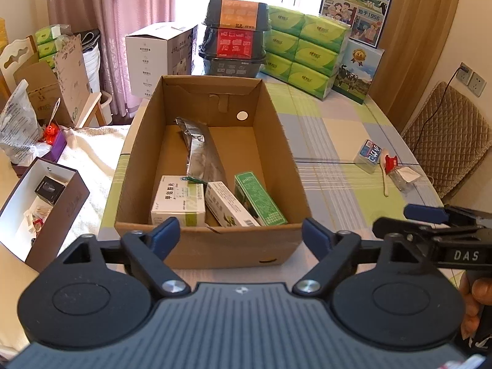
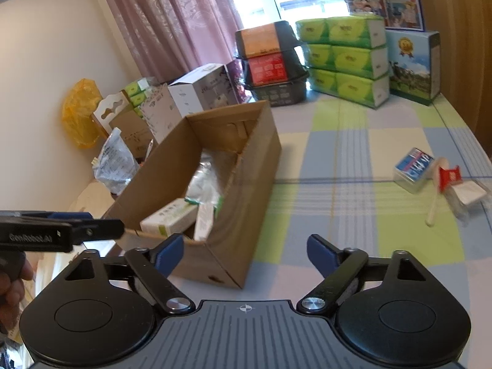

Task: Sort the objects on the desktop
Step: 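Move both tools toward the blue toothpick box and clear plastic box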

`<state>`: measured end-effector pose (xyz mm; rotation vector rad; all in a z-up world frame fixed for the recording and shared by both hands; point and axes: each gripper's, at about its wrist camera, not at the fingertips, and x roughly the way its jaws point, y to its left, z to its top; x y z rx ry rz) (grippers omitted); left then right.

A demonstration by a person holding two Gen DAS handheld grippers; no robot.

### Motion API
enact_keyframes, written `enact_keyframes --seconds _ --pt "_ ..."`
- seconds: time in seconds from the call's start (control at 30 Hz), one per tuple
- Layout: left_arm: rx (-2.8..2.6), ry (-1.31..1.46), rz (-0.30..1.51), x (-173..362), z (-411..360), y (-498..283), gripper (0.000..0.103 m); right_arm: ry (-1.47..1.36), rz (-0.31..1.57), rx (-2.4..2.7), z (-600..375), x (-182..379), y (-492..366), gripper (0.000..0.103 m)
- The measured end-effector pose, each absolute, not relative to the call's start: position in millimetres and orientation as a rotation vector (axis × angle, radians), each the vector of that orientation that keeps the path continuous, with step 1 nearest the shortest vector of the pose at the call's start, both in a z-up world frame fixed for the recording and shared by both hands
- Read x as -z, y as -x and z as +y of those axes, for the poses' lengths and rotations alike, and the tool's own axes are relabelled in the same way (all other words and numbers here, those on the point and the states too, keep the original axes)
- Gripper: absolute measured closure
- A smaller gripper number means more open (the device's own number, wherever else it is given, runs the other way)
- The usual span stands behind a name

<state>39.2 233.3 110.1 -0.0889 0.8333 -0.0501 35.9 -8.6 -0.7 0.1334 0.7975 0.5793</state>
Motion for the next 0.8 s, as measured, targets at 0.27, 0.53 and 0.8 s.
enact_keyframes --seconds 0.27,0.53,0.8 --pt "0.066 0.059 0.772 -118 189 -18 0.002 -0.140 0.811 -0.484 -63 3 -26 0.002" --pt "0.128 0.031 0.760 -116 136 -13 0.001 -0.167 0.816 -0.386 -120 7 -16 0.002" --pt "0.187 0.023 0.796 -97 93 -18 0.001 -0.215 0.822 -0.285 -172 12 -13 0.002"
